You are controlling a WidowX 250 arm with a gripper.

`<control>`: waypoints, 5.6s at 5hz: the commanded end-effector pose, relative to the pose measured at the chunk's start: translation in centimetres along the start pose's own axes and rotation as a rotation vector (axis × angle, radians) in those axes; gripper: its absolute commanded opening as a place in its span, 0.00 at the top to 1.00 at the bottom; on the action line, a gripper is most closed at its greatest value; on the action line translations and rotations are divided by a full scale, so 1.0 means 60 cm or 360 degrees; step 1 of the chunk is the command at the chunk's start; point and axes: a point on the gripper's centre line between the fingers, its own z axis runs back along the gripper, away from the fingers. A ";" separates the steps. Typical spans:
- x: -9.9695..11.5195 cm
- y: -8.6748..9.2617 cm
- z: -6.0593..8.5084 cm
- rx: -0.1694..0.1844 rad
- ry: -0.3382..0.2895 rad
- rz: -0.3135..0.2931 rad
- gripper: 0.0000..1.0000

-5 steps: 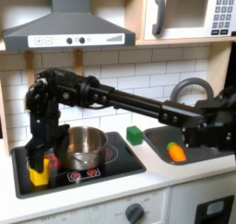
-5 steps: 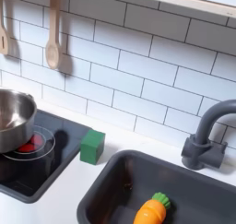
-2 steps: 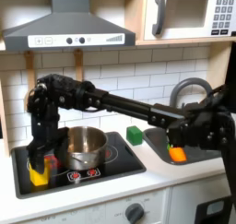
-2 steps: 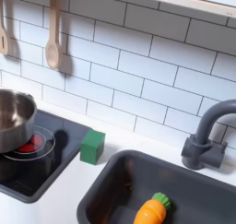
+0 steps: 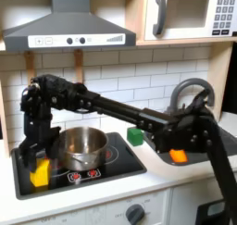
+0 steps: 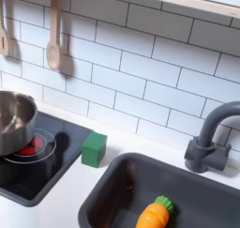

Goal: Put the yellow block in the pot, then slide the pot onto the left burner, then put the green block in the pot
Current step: 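Put the yellow block in the pot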

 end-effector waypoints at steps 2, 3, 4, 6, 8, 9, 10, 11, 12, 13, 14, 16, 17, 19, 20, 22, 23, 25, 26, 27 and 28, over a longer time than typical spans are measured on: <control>0.005 0.009 -0.025 0.0050 0.0027 0.0000 0.00; 0.003 0.011 -0.033 0.0057 0.0041 -0.0007 0.00; 0.000 0.009 -0.041 0.0055 0.0059 -0.0010 0.00; 0.000 0.012 -0.046 0.0054 0.0062 0.0002 1.00; 0.000 0.009 -0.043 0.0049 0.0055 0.0004 1.00; -0.002 0.011 -0.048 0.0060 0.0068 -0.0005 1.00; 0.004 0.002 -0.015 0.0010 0.0010 -0.0008 1.00; 0.004 -0.012 0.002 -0.0047 0.0014 -0.0022 1.00; 0.008 -0.025 0.041 -0.0103 -0.0046 -0.0027 1.00; 0.004 -0.034 0.071 -0.0143 -0.0082 -0.0037 1.00; -0.002 -0.045 0.066 -0.0161 -0.0060 -0.0066 1.00; -0.013 -0.092 0.102 -0.0208 -0.0122 -0.0177 1.00; -0.018 -0.106 0.104 -0.0205 -0.0120 -0.0202 1.00; -0.024 -0.154 0.111 -0.0208 -0.0135 -0.0294 1.00; -0.030 -0.170 0.099 -0.0186 -0.0119 -0.0338 1.00; -0.035 -0.164 0.054 -0.0128 -0.0059 -0.0350 1.00; -0.034 -0.156 0.039 -0.0097 -0.0048 -0.0357 1.00; -0.035 -0.158 0.023 -0.0081 -0.0046 -0.0376 1.00; -0.033 -0.161 0.020 -0.0074 -0.0067 -0.0379 1.00; -0.034 -0.163 0.006 -0.0082 -0.0061 -0.0383 1.00; -0.036 -0.163 -0.011 -0.0069 -0.0044 -0.0386 1.00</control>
